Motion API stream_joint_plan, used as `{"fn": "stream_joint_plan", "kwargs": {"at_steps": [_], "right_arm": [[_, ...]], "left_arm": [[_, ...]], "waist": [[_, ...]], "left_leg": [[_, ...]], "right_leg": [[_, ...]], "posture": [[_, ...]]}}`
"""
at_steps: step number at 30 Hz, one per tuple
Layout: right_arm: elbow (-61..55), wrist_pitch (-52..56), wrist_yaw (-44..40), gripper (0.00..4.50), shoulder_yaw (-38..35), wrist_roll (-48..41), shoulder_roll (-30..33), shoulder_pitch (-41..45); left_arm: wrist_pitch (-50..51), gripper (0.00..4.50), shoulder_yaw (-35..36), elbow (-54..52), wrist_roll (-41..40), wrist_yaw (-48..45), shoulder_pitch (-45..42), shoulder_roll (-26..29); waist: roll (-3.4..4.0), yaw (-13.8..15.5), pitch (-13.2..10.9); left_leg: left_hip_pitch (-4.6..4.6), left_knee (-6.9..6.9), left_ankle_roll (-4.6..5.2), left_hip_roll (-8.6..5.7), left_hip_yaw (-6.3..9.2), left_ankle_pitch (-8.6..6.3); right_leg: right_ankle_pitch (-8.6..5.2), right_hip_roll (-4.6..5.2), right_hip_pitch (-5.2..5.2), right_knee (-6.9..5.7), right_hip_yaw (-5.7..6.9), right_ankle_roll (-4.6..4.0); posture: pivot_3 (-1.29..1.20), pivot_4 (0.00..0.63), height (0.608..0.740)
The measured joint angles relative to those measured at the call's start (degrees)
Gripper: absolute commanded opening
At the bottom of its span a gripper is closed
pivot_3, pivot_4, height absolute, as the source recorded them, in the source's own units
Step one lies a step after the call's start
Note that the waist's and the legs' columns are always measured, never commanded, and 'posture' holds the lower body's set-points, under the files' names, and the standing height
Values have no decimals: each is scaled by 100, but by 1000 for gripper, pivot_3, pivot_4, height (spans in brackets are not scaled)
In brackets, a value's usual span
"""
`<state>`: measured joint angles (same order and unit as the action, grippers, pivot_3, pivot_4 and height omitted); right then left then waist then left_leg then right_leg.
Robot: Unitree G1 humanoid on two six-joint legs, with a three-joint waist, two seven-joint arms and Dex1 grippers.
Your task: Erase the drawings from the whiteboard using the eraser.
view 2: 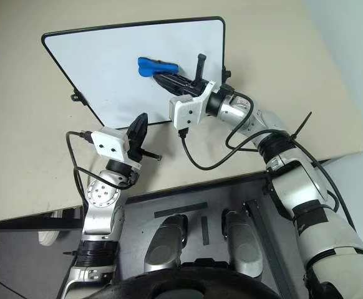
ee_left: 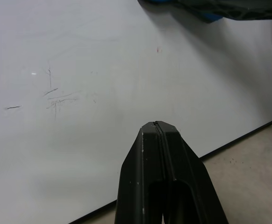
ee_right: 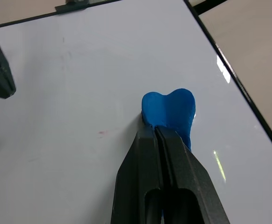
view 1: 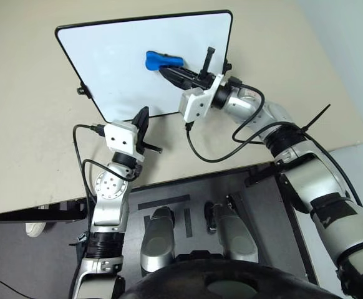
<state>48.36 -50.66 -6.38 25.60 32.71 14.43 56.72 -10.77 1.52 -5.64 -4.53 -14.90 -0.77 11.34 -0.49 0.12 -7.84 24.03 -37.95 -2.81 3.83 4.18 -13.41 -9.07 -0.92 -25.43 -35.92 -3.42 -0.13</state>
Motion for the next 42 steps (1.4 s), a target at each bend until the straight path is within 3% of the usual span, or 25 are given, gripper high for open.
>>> {"fn": "stream_joint_plan", "kwargs": {"at_steps": [3, 7, 12, 20, 24, 33, 42], "right_arm": [[-260, 23, -350, 45, 0, -280, 37, -231], [-1085, 352, -1547, 45, 16, -1196, 260, -1083], [-2772, 1627, -2940, 45, -43, -2414, 920, -2204], [-4696, 3840, -4188, 45, -425, -3441, 1982, -3421], [-4918, 4307, -4345, 948, -449, -3517, 2004, -3597], [-5422, 4823, -4223, 4105, -816, -3563, 1796, -3799], [-6240, 5679, -4014, 4105, -1982, -4470, 1788, -4600]], "left_arm": [[-5, 0, -3, 2, 1, 2, -3, -5], [-8, 0, -8, 0, 1, 10, 5, -9], [0, 0, 8, -14, -3, 13, 112, 2], [65, 0, 8, -65, -27, -33, 185, 80], [99, 0, -26, -65, -32, -129, 166, 88], [135, 0, 6, -64, -91, -246, 79, 131], [253, 0, 52, -224, -101, -247, 136, 289]], "waist": [[-1, 2, 0], [-3, 21, 2], [-4, 15, 2], [-7, 10, 4], [-7, -5, 4], [-7, 3, 4], [-7, 45, 4]], "left_leg": [[0, 0, 1, -1, -1, -4], [4, -3, 1, -2, -5, -9], [7, -12, -1, -6, -9, -15], [-16, -21, 3, -10, -10, -8], [-37, -23, 3, -10, -13, -7], [-49, -20, 5, -12, -12, -8], [-52, -19, 5, -22, -16, -10]], "right_leg": [[-2, 0, 0, 2, 0, 2], [-8, 0, 3, 5, 0, 6], [-13, -1, 6, 7, -5, 10], [-24, -7, 35, 4, -7, 23], [-30, -9, 51, 3, -11, 35], [-34, -9, 65, 2, -13, 39], [-52, -10, 75, 3, -16, 57]], "posture": [[0, 150, 740], [0, 150, 740], [0, 150, 740], [0, 150, 740], [0, 150, 740], [0, 150, 740], [0, 150, 740]]}}
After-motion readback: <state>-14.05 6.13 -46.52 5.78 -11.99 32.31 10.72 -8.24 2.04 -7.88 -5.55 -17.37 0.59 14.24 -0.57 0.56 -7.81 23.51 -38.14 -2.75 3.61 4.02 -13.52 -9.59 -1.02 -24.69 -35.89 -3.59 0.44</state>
